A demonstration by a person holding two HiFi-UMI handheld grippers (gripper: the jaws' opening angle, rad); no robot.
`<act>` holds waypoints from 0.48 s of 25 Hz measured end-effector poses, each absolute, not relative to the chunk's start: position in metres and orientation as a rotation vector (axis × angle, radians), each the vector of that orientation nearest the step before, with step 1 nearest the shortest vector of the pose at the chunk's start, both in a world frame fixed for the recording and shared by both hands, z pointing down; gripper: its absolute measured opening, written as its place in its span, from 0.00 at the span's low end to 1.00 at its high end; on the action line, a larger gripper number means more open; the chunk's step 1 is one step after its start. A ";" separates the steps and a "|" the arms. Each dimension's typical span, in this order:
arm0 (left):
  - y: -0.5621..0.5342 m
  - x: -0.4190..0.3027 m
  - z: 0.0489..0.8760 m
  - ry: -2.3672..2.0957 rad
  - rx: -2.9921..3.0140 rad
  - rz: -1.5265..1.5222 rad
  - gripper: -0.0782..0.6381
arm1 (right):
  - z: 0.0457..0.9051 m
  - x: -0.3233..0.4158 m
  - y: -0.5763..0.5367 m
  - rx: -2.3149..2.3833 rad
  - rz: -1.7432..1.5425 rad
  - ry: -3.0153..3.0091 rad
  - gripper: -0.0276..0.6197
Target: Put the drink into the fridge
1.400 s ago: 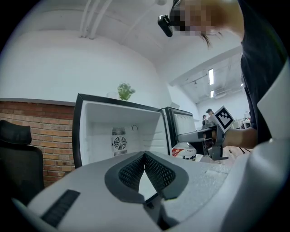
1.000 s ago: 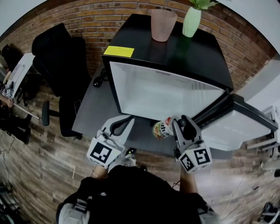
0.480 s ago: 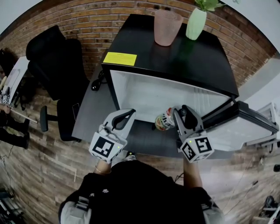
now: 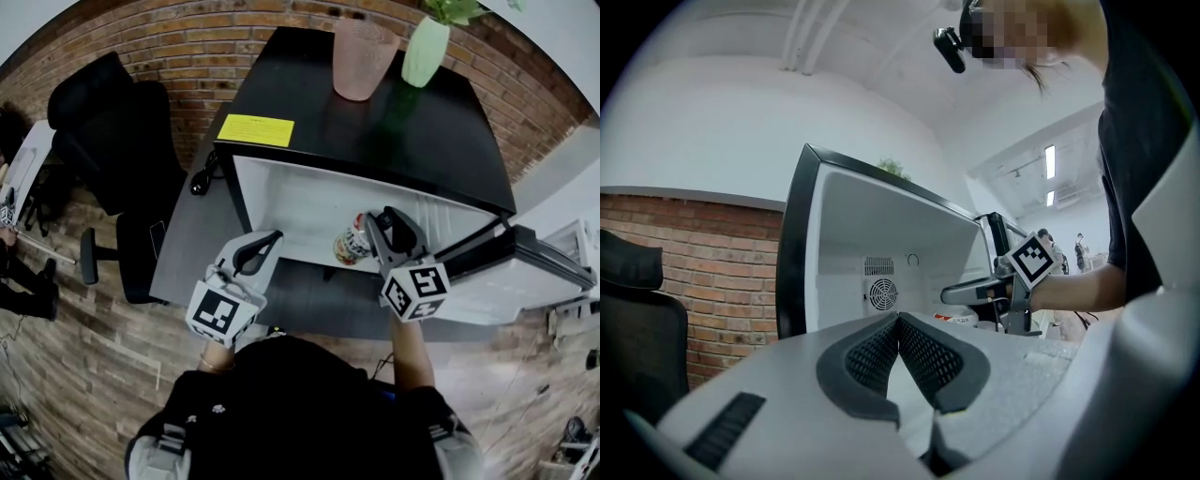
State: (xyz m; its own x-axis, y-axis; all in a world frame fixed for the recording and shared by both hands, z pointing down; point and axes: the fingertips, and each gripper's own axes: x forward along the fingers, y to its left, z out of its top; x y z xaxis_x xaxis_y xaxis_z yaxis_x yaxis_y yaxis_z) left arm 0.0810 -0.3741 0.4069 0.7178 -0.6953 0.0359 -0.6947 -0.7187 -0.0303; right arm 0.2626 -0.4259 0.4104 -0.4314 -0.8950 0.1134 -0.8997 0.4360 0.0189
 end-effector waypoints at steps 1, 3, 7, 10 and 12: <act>-0.376 0.080 0.408 1.178 -2.899 -0.069 0.11 | 0.412 0.264 -0.430 1.614 0.071 -2.566 0.27; -0.378 0.078 0.410 1.186 -2.901 -0.069 0.11 | 0.415 0.265 -0.439 1.616 0.077 -2.556 0.27; -0.381 0.076 0.413 1.195 -2.906 -0.066 0.11 | 0.423 0.264 -0.454 1.603 0.065 -2.523 0.27; -0.383 0.076 0.415 1.195 -2.914 -0.067 0.11 | 0.427 0.261 -0.463 1.588 0.053 -2.508 0.27; -0.383 0.075 0.415 1.194 -2.919 -0.064 0.11 | 0.428 0.260 -0.469 1.577 0.048 -2.501 0.27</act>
State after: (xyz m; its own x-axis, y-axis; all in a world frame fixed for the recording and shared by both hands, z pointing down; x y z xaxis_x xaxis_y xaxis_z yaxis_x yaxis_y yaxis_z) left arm 0.0755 -0.3833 0.4151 0.7125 -0.7004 0.0424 -0.7009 -0.7133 -0.0038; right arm 0.2597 -0.4689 0.4284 -0.4191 -0.8914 0.1723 -0.8974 0.4355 0.0702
